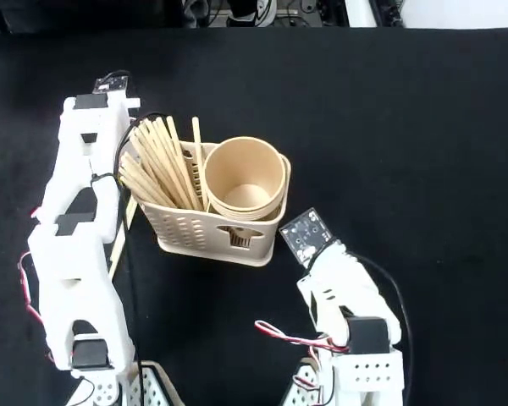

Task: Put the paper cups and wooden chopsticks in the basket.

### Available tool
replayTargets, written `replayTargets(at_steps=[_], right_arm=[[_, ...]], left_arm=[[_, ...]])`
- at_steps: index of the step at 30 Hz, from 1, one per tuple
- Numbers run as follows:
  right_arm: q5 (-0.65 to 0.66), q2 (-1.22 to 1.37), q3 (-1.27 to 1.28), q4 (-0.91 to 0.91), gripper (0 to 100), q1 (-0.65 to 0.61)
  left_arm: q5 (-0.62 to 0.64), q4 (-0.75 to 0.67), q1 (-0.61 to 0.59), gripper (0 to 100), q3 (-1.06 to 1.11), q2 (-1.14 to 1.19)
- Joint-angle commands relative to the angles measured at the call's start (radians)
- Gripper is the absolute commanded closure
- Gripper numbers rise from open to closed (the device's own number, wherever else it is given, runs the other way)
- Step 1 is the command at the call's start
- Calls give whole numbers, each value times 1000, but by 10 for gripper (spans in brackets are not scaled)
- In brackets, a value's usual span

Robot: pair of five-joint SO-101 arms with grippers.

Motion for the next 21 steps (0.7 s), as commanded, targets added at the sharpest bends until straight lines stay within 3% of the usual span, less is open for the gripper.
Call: replayTargets(at_steps=[1,11,21], right_arm=[[6,-68,-2,3,986,8],[6,-68,-2,3,986,8],[6,-68,-2,3,986,8]], left_arm=[[-14,8,-35,969,-13,-5],[-14,233,-120,970,-222,-5],[-14,321,-38,971,-476,-28]])
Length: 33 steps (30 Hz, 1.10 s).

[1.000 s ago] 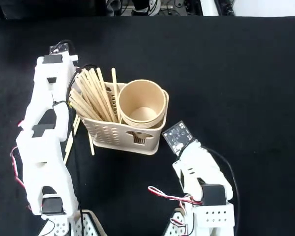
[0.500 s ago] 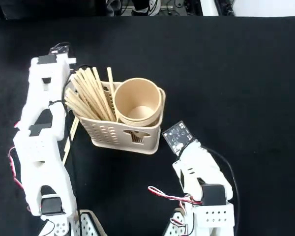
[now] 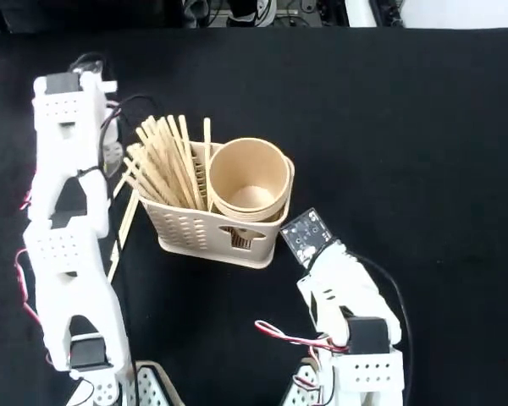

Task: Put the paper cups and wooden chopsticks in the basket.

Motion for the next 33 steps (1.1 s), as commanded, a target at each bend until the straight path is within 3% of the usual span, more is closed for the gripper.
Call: replayTargets(at_steps=[1,8,12,21,30,33], right_arm=[[6,-68,-2,3,986,8],[6,-68,-2,3,986,9],[6,-68,-2,3,986,9],[6,-68,-2,3,986,9],[6,-68,-2,3,986,9],[6,-68,-2,3,986,9]], left_arm=[[-6,14,36,971,-130,-58],[-18,14,-36,970,-96,-129],[-138,11,-27,958,-99,-83],[-150,-124,-13,676,-105,158],[-153,-83,28,673,-162,238],[-157,-101,41,756,-154,299]])
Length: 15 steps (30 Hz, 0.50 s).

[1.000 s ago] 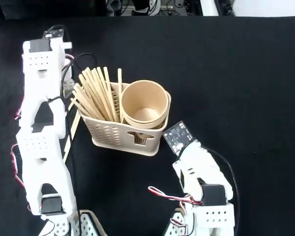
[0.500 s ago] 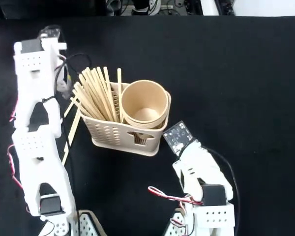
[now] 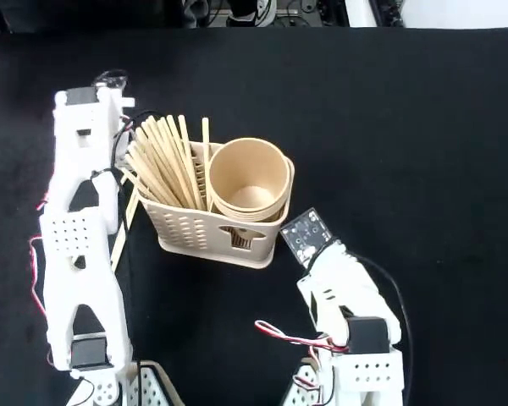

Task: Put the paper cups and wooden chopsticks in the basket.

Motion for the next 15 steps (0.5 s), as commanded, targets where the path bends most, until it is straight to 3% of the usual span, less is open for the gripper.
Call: replayTargets(at_steps=[1,5,11,15], right_arm=[[6,-68,-2,3,986,9],[6,-68,-2,3,986,9],[6,-68,-2,3,986,9],[6,-68,-2,3,986,9]], left_arm=[[-9,-32,24,805,-27,61],[-8,-44,8,980,-77,95],[-8,106,-28,970,-229,89],[-8,106,-48,971,-272,87]])
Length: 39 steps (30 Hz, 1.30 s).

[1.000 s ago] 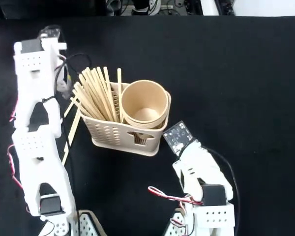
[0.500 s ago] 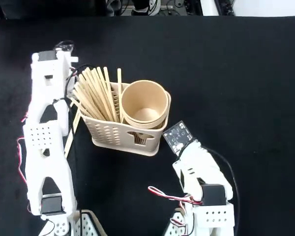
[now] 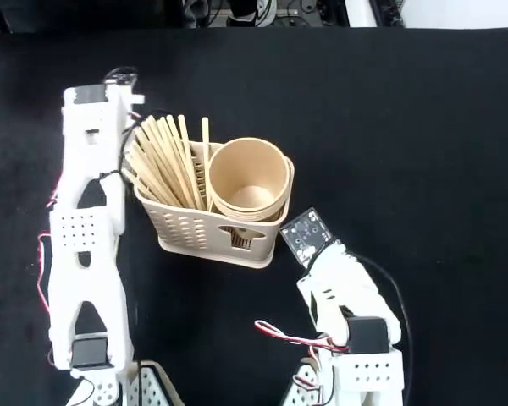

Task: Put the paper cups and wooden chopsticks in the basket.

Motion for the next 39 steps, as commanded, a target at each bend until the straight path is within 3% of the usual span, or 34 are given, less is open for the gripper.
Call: replayTargets(at_steps=[1,9,21,28,33,39], right_arm=[[6,-68,-2,3,986,9],[6,-68,-2,3,986,9],[6,-68,-2,3,986,9],[6,-68,-2,3,986,9],[6,-68,-2,3,986,9],[6,-68,-2,3,986,9]], left_arm=[[-5,20,-58,971,-71,-18],[3,20,-120,971,-79,-104],[3,15,-171,971,-79,-586],[117,20,-165,971,-58,-761],[224,20,-162,971,145,-959],[238,-64,-162,971,424,-1215]])
